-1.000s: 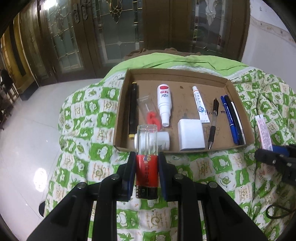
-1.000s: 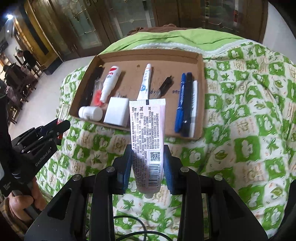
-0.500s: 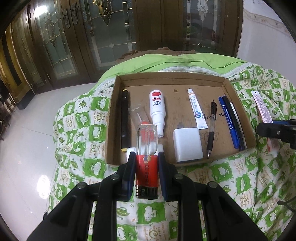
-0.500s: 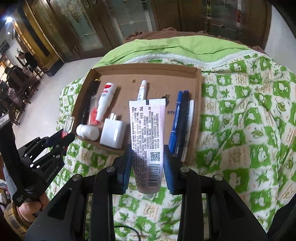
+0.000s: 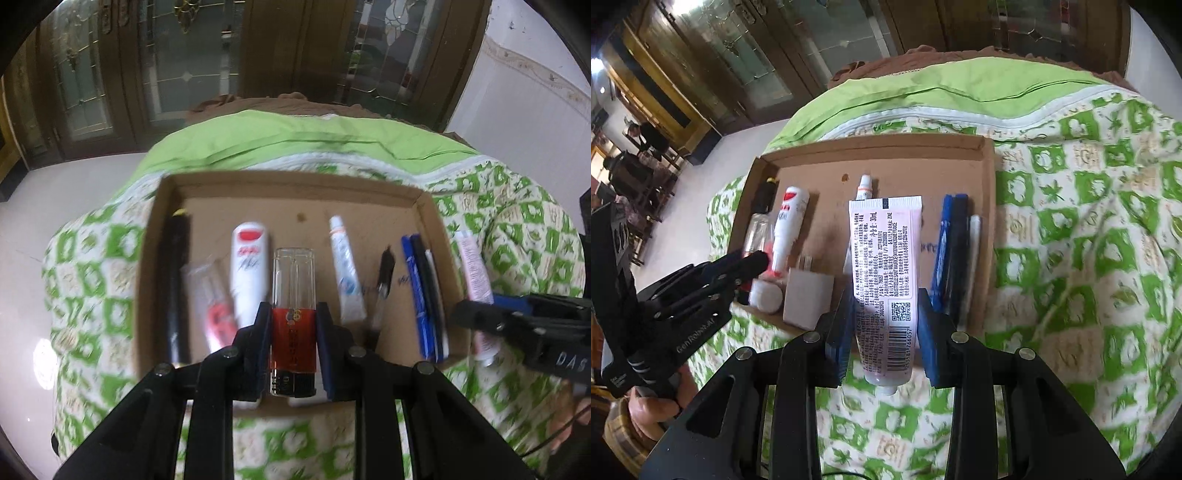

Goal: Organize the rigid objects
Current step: 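Lower lighter and large tube into the tray and open both grippers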

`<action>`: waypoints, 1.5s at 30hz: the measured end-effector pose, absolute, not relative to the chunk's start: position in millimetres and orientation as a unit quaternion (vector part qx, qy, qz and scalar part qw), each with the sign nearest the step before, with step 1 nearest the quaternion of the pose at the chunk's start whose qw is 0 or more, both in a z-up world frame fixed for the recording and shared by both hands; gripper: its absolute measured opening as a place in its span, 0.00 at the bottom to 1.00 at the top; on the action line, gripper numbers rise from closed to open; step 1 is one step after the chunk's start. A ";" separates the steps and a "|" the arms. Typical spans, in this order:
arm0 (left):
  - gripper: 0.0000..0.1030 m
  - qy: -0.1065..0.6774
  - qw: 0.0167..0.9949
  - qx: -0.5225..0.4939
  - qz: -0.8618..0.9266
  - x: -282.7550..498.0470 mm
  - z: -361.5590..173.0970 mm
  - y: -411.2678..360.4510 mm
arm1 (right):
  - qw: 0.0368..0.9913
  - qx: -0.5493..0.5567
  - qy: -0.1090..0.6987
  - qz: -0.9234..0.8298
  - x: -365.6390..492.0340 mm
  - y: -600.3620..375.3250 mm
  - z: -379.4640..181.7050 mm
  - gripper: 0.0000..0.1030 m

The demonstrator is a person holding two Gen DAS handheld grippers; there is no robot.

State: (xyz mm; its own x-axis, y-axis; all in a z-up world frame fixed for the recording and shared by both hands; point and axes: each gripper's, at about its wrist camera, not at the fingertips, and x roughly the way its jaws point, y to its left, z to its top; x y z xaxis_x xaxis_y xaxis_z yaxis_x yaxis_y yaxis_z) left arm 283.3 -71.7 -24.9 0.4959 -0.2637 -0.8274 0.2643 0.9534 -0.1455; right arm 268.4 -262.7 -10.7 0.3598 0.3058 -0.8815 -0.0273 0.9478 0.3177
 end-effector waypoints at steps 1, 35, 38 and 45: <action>0.22 0.479 0.864 0.000 -0.155 287.9 -25.4 -75.7 | 0.814 0.129 0.557 0.103 275.5 -263.8 -12.6 0.30; 0.22 0.515 0.845 0.010 -0.143 339.9 -66.0 -97.1 | 0.750 0.185 0.630 0.073 360.8 -254.0 -90.0 0.30; 0.22 0.516 0.845 0.014 -0.140 341.5 -67.3 -99.1 | 0.767 0.176 0.612 0.077 370.1 -251.9 -86.8 0.30; 0.22 0.515 0.846 0.018 -0.138 341.3 -67.6 -100.3 | 0.744 0.241 0.605 0.149 378.4 -236.6 -93.4 0.30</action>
